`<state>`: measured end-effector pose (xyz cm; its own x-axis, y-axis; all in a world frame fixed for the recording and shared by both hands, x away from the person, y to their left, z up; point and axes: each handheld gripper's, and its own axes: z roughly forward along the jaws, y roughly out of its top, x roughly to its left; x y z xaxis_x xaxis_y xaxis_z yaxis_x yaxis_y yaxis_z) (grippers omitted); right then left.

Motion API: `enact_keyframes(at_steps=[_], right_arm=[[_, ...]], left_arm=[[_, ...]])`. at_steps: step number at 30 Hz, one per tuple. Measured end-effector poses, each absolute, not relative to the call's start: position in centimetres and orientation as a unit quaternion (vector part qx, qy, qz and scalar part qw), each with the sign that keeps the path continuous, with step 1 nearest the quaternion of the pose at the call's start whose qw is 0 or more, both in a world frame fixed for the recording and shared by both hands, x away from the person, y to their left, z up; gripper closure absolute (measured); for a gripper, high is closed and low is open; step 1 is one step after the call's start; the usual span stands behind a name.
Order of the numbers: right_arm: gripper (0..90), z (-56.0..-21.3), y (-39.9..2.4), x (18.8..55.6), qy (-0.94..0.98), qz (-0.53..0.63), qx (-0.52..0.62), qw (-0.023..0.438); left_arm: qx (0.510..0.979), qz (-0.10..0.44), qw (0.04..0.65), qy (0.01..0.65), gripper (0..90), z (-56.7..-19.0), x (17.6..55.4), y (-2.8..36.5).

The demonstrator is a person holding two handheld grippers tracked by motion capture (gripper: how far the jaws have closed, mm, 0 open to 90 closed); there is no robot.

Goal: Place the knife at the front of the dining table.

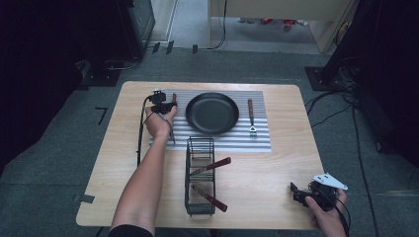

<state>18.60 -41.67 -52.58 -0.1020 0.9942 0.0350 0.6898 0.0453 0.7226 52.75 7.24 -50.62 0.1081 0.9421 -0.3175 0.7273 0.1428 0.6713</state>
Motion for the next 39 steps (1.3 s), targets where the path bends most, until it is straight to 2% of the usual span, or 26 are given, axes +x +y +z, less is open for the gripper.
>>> enact_keyframes(at_steps=[7, 10, 11, 14, 18, 23, 27, 30, 32, 39], right_arm=[[6.7, -52.6, -41.7, 18.6, 0.678, 0.304, 0.621, 0.252], [6.7, -52.6, -41.7, 18.6, 0.677, 0.303, 0.622, 0.251], [6.7, -52.6, -41.7, 18.6, 0.678, 0.304, 0.62, 0.252], [6.7, -52.6, -41.7, 18.6, 0.678, 0.304, 0.621, 0.251], [6.7, -52.6, -41.7, 18.6, 0.678, 0.303, 0.621, 0.252], [6.7, -52.6, -41.7, 18.6, 0.678, 0.302, 0.621, 0.252], [6.7, -52.6, -41.7, 18.6, 0.678, 0.302, 0.621, 0.252], [6.7, -52.6, -41.7, 18.6, 0.678, 0.302, 0.621, 0.252], [6.7, -52.6, -41.7, 18.6, 0.678, 0.303, 0.621, 0.252], [6.7, -52.6, -41.7, 18.6, 0.678, 0.303, 0.621, 0.252]], left_arm=[[0.639, 0.138, 0.388, 0.649, 79.0, -51.1, 52.9, 7.1], [0.647, 0.148, 0.391, 0.638, 75.6, -51.1, 52.8, 7.1], [0.646, 0.151, 0.389, 0.639, 68.9, -51.1, 52.8, 7.1], [0.648, 0.154, 0.394, 0.633, 67.4, -51.2, 52.7, 7.3], [0.645, 0.143, 0.406, 0.631, 69.7, -51.4, 52.5, 7.9], [0.654, 0.157, 0.396, 0.625, 62.7, -51.2, 52.4, 7.9], [0.674, 0.194, 0.374, 0.607, 65.7, -51.3, 52.2, 7.2], [0.669, 0.184, 0.372, 0.617, 76.1, -51.2, 52.2, 7.3], [0.654, 0.155, 0.382, 0.634, 77.2, -51.1, 52.3, 7.8], [0.632, 0.149, 0.385, 0.655, 77.3, -51.0, 52.6, 8.1]])
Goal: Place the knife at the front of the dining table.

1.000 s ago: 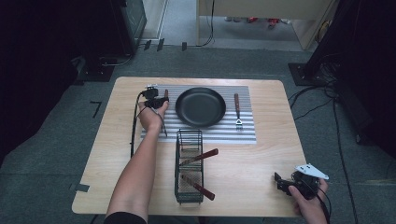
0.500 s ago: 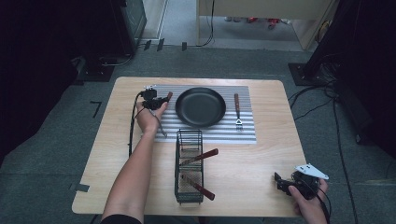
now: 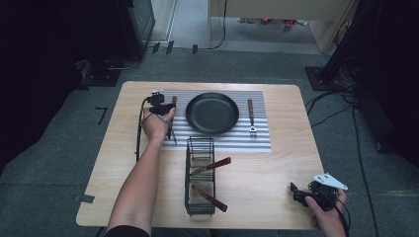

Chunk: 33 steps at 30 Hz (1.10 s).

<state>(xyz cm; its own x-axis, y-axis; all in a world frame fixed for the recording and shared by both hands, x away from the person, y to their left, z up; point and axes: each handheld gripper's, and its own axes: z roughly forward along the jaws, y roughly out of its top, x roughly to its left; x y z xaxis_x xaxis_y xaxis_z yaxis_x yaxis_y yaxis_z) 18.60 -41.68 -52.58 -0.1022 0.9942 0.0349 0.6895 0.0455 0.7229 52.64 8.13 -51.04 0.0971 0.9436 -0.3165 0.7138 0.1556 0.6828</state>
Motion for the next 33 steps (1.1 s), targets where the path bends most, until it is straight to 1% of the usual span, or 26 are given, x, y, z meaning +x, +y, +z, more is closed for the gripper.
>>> enact_keyframes(at_steps=[10, 12, 13, 14, 15, 17, 18, 19, 20, 22, 23, 24, 25, 26, 27, 29, 30, 33], right_arm=[[6.6, -52.6, -41.7, 18.6, 0.677, 0.304, 0.621, 0.251], [6.7, -52.6, -41.7, 18.6, 0.677, 0.305, 0.621, 0.251], [6.6, -52.6, -41.7, 18.6, 0.677, 0.305, 0.621, 0.251], [6.7, -52.6, -41.7, 18.6, 0.677, 0.304, 0.621, 0.251], [6.7, -52.6, -41.7, 18.6, 0.677, 0.304, 0.621, 0.251], [6.7, -52.6, -41.7, 18.6, 0.678, 0.304, 0.621, 0.251], [6.7, -52.6, -41.7, 18.6, 0.677, 0.303, 0.622, 0.251], [6.7, -52.6, -41.7, 18.6, 0.677, 0.303, 0.622, 0.251], [6.7, -52.6, -41.7, 18.6, 0.678, 0.303, 0.621, 0.252], [6.6, -52.6, -41.7, 18.6, 0.678, 0.303, 0.621, 0.252], [6.7, -52.6, -41.7, 18.6, 0.678, 0.303, 0.621, 0.252], [6.7, -52.6, -41.7, 18.6, 0.678, 0.303, 0.621, 0.252], [6.7, -52.6, -41.7, 18.6, 0.678, 0.302, 0.62, 0.252], [6.7, -52.6, -41.7, 18.6, 0.678, 0.302, 0.62, 0.252], [6.7, -52.6, -41.7, 18.6, 0.678, 0.302, 0.62, 0.252], [6.7, -52.6, -41.7, 18.6, 0.678, 0.302, 0.62, 0.252], [6.7, -52.6, -41.7, 18.6, 0.679, 0.302, 0.62, 0.252], [6.7, -52.6, -41.6, 18.6, 0.678, 0.302, 0.621, 0.252]], left_arm=[[0.629, 0.159, 0.388, 0.655, 77.0, -51.2, 52.8, 8.0], [0.633, 0.161, 0.39, 0.649, 75.6, -51.2, 52.7, 8.0], [0.633, 0.161, 0.395, 0.646, 71.8, -51.3, 52.7, 8.0], [0.635, 0.16, 0.397, 0.642, 64.9, -51.3, 52.7, 8.0], [0.637, 0.162, 0.399, 0.64, 64.9, -51.3, 52.7, 8.0], [0.641, 0.167, 0.401, 0.633, 57.2, -51.2, 52.6, 8.0], [0.643, 0.168, 0.406, 0.628, 50.6, -51.0, 52.5, 8.1], [0.644, 0.173, 0.411, 0.622, 50.6, -50.9, 52.5, 8.1], [0.647, 0.183, 0.41, 0.616, 46.9, -50.6, 52.4, 8.2], [0.642, 0.178, 0.42, 0.616, 37.4, -49.9, 52.2, 8.5], [0.64, 0.177, 0.423, 0.617, 34.6, -49.6, 52.0, 8.7], [0.637, 0.175, 0.424, 0.619, 30.2, -49.2, 51.9, 8.8], [0.637, 0.174, 0.426, 0.618, 20.7, -48.8, 51.7, 8.8], [0.639, 0.178, 0.426, 0.615, 20.7, -48.6, 51.6, 8.8], [0.645, 0.189, 0.418, 0.612, 15.3, -48.1, 51.3, 8.6], [0.657, 0.217, 0.376, 0.617, 14.2, -47.1, 50.7, 8.2], [0.661, 0.222, 0.368, 0.615, 14.2, -46.7, 50.5, 8.2], [0.656, 0.188, 0.396, 0.614, 14.2, -45.8, 49.5, 8.9]])
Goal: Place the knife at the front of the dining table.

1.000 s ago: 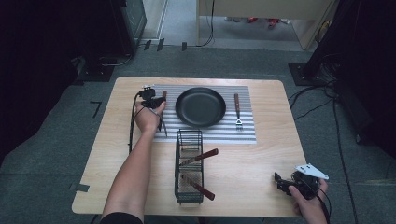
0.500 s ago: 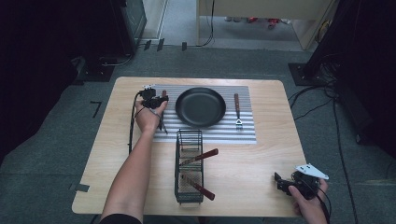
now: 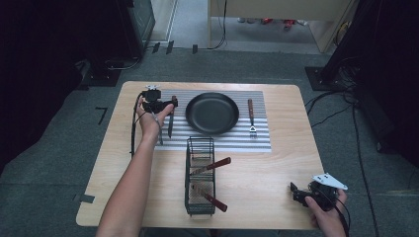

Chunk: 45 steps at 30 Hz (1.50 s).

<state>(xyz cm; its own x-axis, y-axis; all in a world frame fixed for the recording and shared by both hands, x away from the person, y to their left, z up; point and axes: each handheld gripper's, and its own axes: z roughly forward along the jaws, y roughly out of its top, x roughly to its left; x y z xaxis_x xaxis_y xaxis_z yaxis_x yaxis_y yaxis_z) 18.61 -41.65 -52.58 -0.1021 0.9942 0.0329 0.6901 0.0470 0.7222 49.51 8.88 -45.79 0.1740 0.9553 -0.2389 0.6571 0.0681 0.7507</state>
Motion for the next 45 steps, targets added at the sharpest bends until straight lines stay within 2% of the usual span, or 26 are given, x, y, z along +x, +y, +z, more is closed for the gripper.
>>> enact_keyframes(at_steps=[4, 7, 19, 38, 45], right_arm=[[6.7, -52.6, -41.6, 18.6, 0.678, 0.301, 0.621, 0.252], [6.7, -52.6, -41.6, 18.6, 0.678, 0.301, 0.621, 0.252], [6.7, -52.6, -41.6, 18.6, 0.678, 0.301, 0.621, 0.252], [6.7, -52.6, -41.6, 18.6, 0.678, 0.301, 0.621, 0.252], [6.7, -52.6, -41.6, 18.6, 0.678, 0.301, 0.621, 0.252]], left_arm=[[0.661, 0.182, 0.419, 0.595, 10.6, -45.0, 47.6, 9.7], [0.669, 0.179, 0.433, 0.576, 2.3, -44.6, 46.1, 10.4], [0.672, 0.191, 0.449, 0.557, 0.0, -43.1, 40.2, 12.9], [0.683, 0.213, 0.453, 0.533, 0.0, -43.6, 30.9, 16.5], [0.674, 0.225, 0.447, 0.544, 0.0, -44.3, 28.5, 18.1]])
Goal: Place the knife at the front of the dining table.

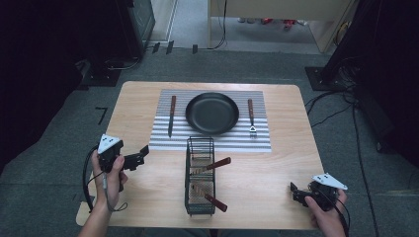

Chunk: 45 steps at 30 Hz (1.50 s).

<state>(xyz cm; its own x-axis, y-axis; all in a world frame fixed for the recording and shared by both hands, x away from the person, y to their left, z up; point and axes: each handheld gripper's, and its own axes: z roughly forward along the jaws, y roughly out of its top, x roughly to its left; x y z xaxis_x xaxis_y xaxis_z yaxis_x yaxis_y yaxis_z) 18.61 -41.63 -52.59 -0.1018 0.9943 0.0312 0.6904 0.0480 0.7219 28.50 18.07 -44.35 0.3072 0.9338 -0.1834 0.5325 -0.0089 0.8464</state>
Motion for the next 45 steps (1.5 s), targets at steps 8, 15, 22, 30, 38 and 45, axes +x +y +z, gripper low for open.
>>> enact_keyframes(at_steps=[8, 15, 22, 30, 38, 45], right_arm=[[6.7, -52.6, -41.6, 18.6, 0.678, 0.301, 0.621, 0.252], [6.7, -52.6, -41.6, 18.6, 0.678, 0.301, 0.621, 0.252], [6.7, -52.6, -41.6, 18.6, 0.678, 0.301, 0.621, 0.252], [6.6, -52.6, -41.6, 18.6, 0.678, 0.301, 0.621, 0.252], [6.7, -52.6, -41.6, 18.6, 0.678, 0.301, 0.621, 0.252], [6.7, -52.6, -41.6, 18.6, 0.679, 0.3, 0.62, 0.253]], left_arm=[[0.664, 0.226, 0.432, 0.567, 0.0, -46.5, 26.3, 20.1], [0.666, 0.235, 0.397, 0.586, 0.0, -49.0, 24.6, 22.0], [0.674, 0.25, 0.356, 0.597, 0.0, -50.6, 23.5, 23.5], [0.689, 0.257, 0.32, 0.597, 0.0, -51.7, 24.0, 23.3], [0.71, 0.25, 0.292, 0.59, 0.0, -51.9, 24.3, 22.6], [0.711, 0.245, 0.295, 0.589, 0.0, -51.9, 24.4, 22.7]])
